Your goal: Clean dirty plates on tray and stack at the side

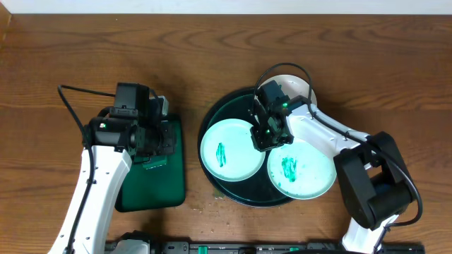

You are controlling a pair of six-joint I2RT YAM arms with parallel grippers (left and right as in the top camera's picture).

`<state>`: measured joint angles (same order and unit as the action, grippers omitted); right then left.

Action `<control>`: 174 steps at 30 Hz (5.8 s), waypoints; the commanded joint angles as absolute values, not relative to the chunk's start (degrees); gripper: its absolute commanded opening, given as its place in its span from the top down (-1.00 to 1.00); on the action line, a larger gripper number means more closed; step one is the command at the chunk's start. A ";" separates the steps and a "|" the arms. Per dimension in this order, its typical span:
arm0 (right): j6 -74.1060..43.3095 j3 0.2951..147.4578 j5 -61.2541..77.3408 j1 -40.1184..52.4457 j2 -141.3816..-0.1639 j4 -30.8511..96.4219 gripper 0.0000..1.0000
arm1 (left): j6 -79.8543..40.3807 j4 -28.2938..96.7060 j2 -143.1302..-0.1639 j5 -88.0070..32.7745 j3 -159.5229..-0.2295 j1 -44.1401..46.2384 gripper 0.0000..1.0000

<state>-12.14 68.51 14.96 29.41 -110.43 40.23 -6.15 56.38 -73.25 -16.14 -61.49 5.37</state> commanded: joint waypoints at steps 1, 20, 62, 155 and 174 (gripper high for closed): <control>-12.38 68.14 16.75 30.09 -111.81 40.03 0.56 | -6.33 56.58 -73.45 -15.62 -61.95 5.43 0.48; -12.34 68.14 16.75 30.06 -111.81 40.91 0.55 | -12.36 53.32 -81.62 -3.29 -61.89 5.43 -0.35; -11.51 68.14 16.60 30.06 -111.81 42.17 0.46 | -7.38 44.18 -103.31 -11.38 -61.84 -7.92 0.14; -13.45 68.14 14.83 30.04 -111.81 43.00 0.97 | -19.40 43.13 -70.39 29.65 -61.84 12.62 0.86; -13.43 68.14 14.83 30.04 -111.81 43.05 0.98 | -19.40 43.13 -70.39 29.65 -61.84 12.62 0.86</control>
<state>-13.21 68.58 14.72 29.23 -110.52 42.52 -18.26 43.42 -71.13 27.42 -61.43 12.49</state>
